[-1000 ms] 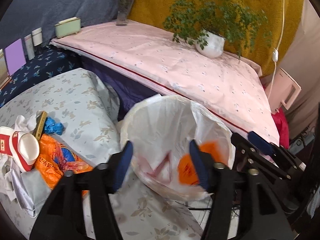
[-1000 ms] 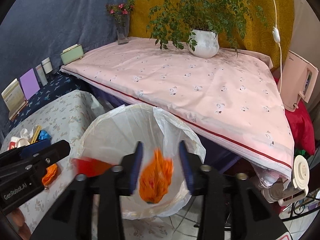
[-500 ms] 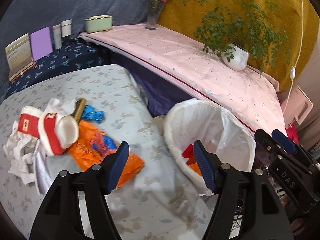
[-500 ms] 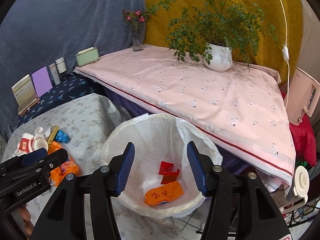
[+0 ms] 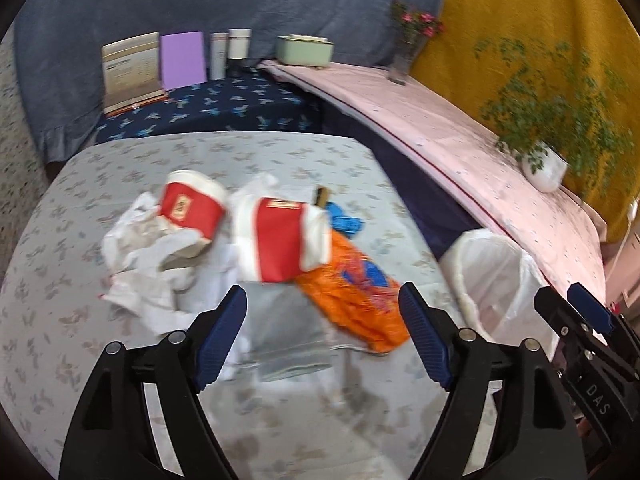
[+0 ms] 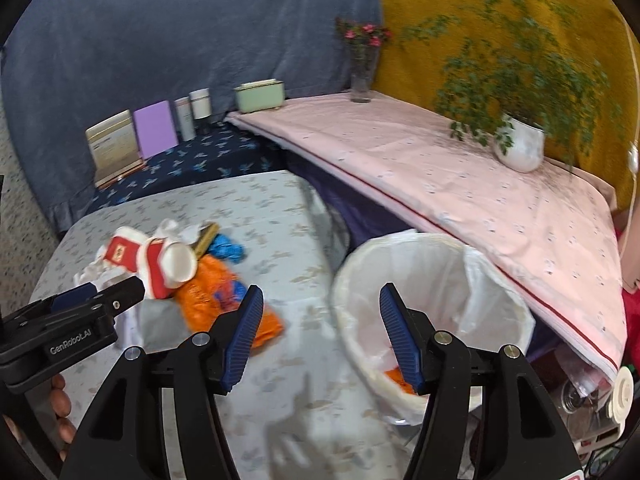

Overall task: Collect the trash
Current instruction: 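Move both tools back to the pile and grasp the white paper with the right tool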

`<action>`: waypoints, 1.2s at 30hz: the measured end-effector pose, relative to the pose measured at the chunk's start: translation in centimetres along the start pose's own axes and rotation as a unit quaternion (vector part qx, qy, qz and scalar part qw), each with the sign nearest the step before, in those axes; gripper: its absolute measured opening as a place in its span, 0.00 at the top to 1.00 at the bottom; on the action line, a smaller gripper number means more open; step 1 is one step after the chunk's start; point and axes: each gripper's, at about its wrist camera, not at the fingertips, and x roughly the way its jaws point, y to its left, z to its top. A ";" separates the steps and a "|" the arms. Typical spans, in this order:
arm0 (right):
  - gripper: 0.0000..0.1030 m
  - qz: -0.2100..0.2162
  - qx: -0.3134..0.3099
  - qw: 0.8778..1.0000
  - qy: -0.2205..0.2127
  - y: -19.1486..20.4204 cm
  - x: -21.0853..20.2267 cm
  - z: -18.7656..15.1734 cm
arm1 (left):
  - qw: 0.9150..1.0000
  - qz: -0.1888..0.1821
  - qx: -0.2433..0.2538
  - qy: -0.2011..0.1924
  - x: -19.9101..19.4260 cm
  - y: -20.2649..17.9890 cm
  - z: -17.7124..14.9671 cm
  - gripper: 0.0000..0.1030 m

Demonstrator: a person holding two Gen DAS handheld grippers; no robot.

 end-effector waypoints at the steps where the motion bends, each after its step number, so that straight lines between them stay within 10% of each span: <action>1: 0.43 0.010 -0.006 1.000 0.002 1.0 0.0 0.0 | 1.000 0.006 -0.005 -0.001 -0.2 0.8 -0.1 0.26; 18: 0.43 0.101 -0.090 0.990 0.038 13.8 1.5 -2.1 | 0.992 0.097 -0.077 0.008 -1.9 12.3 -2.1 0.20; 36: 0.54 0.146 -0.110 0.977 0.105 20.0 8.1 -3.9 | 0.987 0.099 -0.121 0.038 1.4 17.1 -2.5 0.14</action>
